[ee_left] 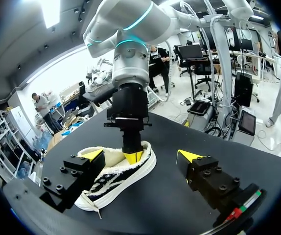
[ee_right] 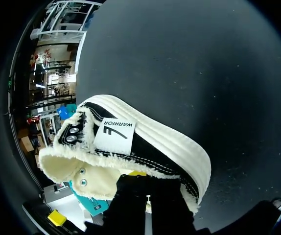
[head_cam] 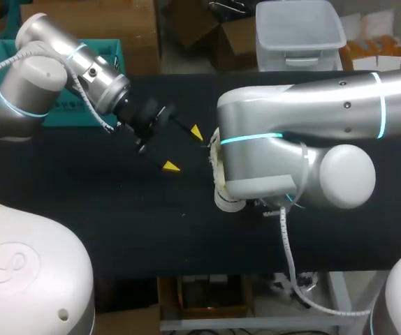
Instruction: Open the shoe tongue, take the insole out of the shoe, put the insole back into the shoe, and pack the shoe into the shoebox
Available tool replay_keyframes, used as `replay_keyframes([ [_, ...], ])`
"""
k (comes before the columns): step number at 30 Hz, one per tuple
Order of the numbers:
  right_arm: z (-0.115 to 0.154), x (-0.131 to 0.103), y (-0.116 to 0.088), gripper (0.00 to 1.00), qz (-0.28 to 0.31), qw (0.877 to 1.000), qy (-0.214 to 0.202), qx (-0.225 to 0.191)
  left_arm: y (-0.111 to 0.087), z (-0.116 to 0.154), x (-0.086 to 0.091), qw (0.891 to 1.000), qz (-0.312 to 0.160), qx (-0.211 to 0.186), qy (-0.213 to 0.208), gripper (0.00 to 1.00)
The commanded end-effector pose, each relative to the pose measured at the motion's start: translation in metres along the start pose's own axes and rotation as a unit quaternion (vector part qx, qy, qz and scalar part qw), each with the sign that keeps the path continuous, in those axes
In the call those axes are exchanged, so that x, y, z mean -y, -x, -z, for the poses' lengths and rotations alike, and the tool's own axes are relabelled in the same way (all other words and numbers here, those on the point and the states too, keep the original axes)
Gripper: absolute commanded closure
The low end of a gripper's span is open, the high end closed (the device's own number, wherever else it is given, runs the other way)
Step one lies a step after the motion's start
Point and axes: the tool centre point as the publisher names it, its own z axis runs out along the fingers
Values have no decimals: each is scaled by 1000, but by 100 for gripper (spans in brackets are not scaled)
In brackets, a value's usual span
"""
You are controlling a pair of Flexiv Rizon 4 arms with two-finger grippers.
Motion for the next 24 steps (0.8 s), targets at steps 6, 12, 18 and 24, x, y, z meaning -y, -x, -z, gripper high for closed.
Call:
replay_keyframes([
  [6,13,5,4,100,5,1000,27,-8,-1,0,2,1000,3,4,-5,0],
  [12,43,-4,-6,100,16,999,12,-27,3,-1,17,1000,7,14,-1,0],
  [18,60,-23,-13,100,34,997,-47,-57,3,-2,32,1000,17,23,10,0],
  [24,61,-34,-22,91,51,993,-79,-66,-1,-3,36,999,25,31,15,0],
])
